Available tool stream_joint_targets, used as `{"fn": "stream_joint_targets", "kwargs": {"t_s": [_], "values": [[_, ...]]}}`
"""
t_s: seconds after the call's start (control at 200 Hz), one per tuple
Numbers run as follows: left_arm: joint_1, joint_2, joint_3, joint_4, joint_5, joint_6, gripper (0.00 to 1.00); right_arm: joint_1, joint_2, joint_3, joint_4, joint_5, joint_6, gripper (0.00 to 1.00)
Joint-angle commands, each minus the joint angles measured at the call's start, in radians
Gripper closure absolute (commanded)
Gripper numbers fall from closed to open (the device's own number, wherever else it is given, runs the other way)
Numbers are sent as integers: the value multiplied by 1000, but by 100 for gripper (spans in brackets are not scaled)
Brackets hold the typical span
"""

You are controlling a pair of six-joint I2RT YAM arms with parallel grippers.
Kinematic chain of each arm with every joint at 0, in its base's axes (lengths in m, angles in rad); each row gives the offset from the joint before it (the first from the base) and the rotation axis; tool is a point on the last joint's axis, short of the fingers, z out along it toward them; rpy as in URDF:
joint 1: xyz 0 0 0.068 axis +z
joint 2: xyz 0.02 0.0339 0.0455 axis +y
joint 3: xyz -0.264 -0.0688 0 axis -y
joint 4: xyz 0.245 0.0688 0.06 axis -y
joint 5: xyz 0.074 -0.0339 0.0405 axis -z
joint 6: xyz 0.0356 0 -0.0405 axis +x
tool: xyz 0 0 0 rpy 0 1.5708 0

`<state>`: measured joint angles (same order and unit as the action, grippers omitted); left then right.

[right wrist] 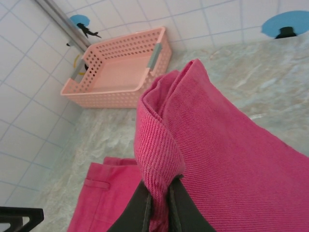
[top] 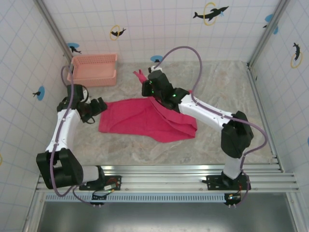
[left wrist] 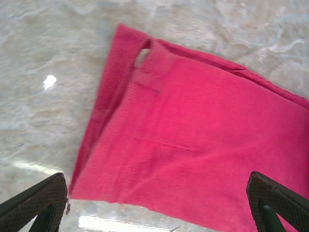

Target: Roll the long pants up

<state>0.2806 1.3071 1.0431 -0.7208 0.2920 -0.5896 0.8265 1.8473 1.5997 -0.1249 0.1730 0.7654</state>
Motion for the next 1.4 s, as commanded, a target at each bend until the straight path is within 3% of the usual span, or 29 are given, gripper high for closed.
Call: {"fn": "stream_joint_targets", "kwargs": {"t_s": [0.0, 0.195, 0.335, 0.661, 0.991, 1.036, 1.101, 1.176, 1.226, 1.321, 1.396], "values": [[89, -40, -74, -19, 101, 9, 2, 35, 44, 130, 70, -20, 10, 90], [95, -170, -244, 33, 81, -109, 3, 92, 175, 297, 16, -57, 13, 90], [99, -252, -298, 26, 18, -114, 3, 133, 254, 389, -31, -71, 6, 90], [112, -118, -189, 54, 81, -120, 3, 224, 331, 355, -38, -115, 41, 90], [124, -98, -179, 40, 71, -110, 3, 269, 523, 482, -112, -179, 101, 90], [125, -97, -170, 31, 60, -105, 3, 273, 545, 505, -139, -174, 107, 82], [128, -95, -157, 15, 45, -105, 2, 278, 584, 529, -151, -189, 119, 76], [130, -94, -146, 8, 43, -105, 2, 273, 622, 560, -149, -233, 135, 53], [132, -98, -143, 9, 44, -105, 3, 266, 625, 561, -140, -245, 138, 45], [132, -103, -138, 0, 33, -99, 2, 249, 560, 503, -103, -240, 106, 32], [132, -107, -137, 1, 34, -94, 2, 224, 460, 424, -97, -212, 76, 28]]}}
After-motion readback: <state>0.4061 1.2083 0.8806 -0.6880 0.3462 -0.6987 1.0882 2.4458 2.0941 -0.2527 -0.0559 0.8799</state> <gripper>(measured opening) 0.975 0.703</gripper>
